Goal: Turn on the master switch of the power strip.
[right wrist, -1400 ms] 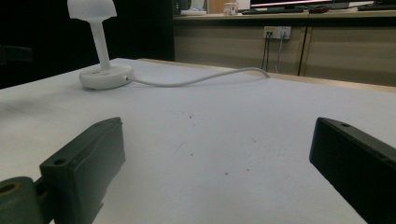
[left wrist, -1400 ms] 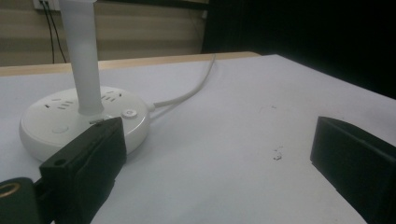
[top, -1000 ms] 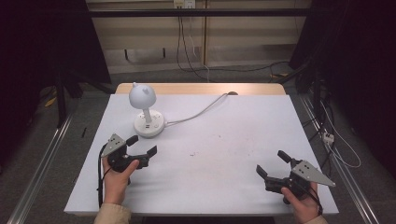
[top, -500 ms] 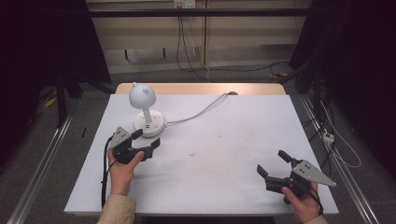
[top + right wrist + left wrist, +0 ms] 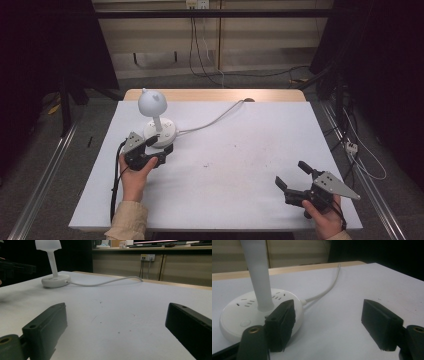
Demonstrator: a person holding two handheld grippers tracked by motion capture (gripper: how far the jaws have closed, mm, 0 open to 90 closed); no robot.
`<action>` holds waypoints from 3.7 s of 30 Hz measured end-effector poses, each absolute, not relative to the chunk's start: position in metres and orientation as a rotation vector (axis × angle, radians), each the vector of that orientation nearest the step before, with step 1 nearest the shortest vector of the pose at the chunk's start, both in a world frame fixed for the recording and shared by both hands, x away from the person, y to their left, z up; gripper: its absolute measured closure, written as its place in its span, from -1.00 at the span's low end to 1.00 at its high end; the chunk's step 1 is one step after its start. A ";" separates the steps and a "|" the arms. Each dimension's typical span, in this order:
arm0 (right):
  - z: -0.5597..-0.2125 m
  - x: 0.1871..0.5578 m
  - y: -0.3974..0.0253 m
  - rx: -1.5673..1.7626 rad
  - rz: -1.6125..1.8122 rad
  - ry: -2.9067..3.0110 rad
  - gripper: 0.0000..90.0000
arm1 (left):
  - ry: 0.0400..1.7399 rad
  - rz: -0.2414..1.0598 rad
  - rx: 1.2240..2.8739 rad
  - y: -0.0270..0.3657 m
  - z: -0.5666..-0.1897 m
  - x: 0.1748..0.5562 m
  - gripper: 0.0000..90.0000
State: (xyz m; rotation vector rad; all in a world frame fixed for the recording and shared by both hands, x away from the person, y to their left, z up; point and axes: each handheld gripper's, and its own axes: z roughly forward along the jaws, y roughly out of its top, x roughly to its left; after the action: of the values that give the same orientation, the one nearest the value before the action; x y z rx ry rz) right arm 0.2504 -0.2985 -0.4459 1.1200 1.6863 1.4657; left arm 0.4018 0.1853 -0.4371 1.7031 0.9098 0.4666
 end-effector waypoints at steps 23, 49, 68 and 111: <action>-0.445 0.250 -0.298 1.113 1.466 1.687 -0.92 | 0.970 0.507 1.705 0.180 -0.439 0.414 0.16; -0.445 0.250 -0.298 1.096 1.458 1.700 -0.91 | 1.066 0.532 1.738 0.175 -0.443 0.430 0.57; -0.445 0.250 -0.298 1.082 1.457 1.716 -0.91 | 1.085 0.511 1.733 0.173 -0.438 0.440 0.78; -0.444 0.250 -0.297 1.073 1.450 1.718 -0.90 | 1.118 0.582 1.764 0.169 -0.451 0.451 1.00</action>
State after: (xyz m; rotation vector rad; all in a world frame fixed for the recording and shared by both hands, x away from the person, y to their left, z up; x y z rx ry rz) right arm 0.2502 -0.2972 -0.4444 1.0730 1.7182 1.4496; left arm 0.4508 0.1693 -0.4511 1.7642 1.1178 0.5817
